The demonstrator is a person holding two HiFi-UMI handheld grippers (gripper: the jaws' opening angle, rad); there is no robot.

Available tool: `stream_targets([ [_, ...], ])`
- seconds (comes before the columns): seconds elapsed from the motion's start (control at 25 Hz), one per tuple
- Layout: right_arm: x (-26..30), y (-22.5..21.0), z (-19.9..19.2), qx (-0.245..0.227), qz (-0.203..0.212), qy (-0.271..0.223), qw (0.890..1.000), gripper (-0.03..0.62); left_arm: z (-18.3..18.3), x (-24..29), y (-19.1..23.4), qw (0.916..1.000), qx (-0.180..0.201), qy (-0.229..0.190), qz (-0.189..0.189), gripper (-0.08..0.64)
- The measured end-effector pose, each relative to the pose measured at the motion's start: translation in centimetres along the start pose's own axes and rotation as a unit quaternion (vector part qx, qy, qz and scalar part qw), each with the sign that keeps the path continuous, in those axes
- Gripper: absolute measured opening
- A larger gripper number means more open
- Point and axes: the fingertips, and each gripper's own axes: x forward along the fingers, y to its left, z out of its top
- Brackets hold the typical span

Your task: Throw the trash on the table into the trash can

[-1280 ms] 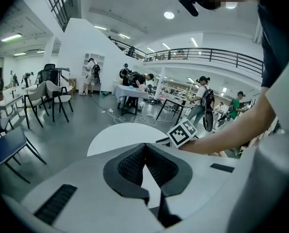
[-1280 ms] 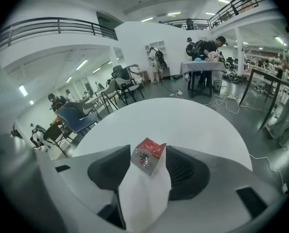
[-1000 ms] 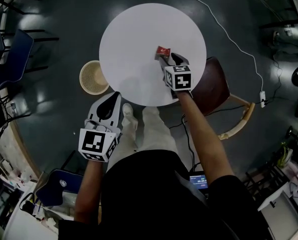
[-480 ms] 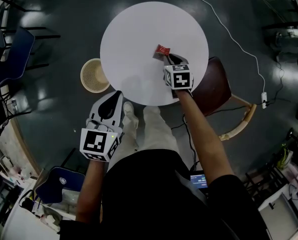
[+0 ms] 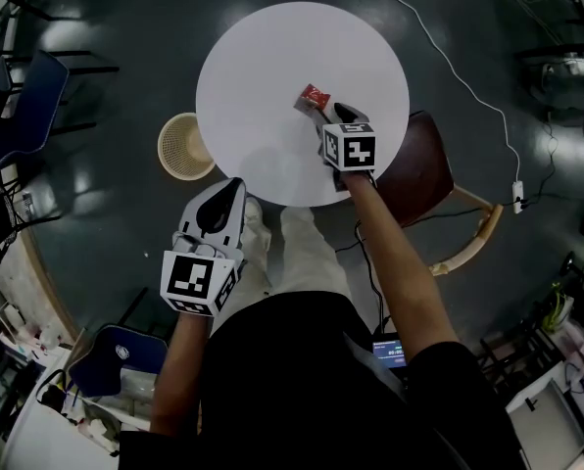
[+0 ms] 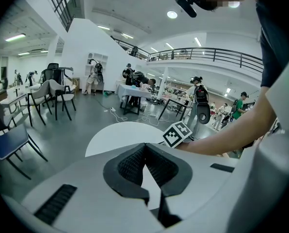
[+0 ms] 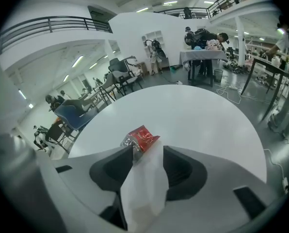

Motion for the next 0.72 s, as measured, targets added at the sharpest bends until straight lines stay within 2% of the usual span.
stream_targets([
  [0.24,0.6,0.9,0.5,0.0,0.009,0.002,1.0,0.211,0.1,0.0,0.2,1.0,-0.003,0.0,0.004,0.009],
  [0.4,1.0,0.4,0.6,-0.002,-0.01,0.002,1.0,0.209,-0.2,0.1,0.5,1.0,-0.006,0.001,0.006,0.009],
  [0.56,0.9,0.2,0.5,-0.014,-0.015,0.009,1.0,0.158,-0.4,0.2,0.4,0.9999,-0.009,0.003,0.006,0.009],
  [0.72,1.1,0.6,0.7,-0.018,-0.014,0.011,1.0,0.136,-0.3,0.3,0.5,0.9999,-0.009,0.002,0.005,0.009],
])
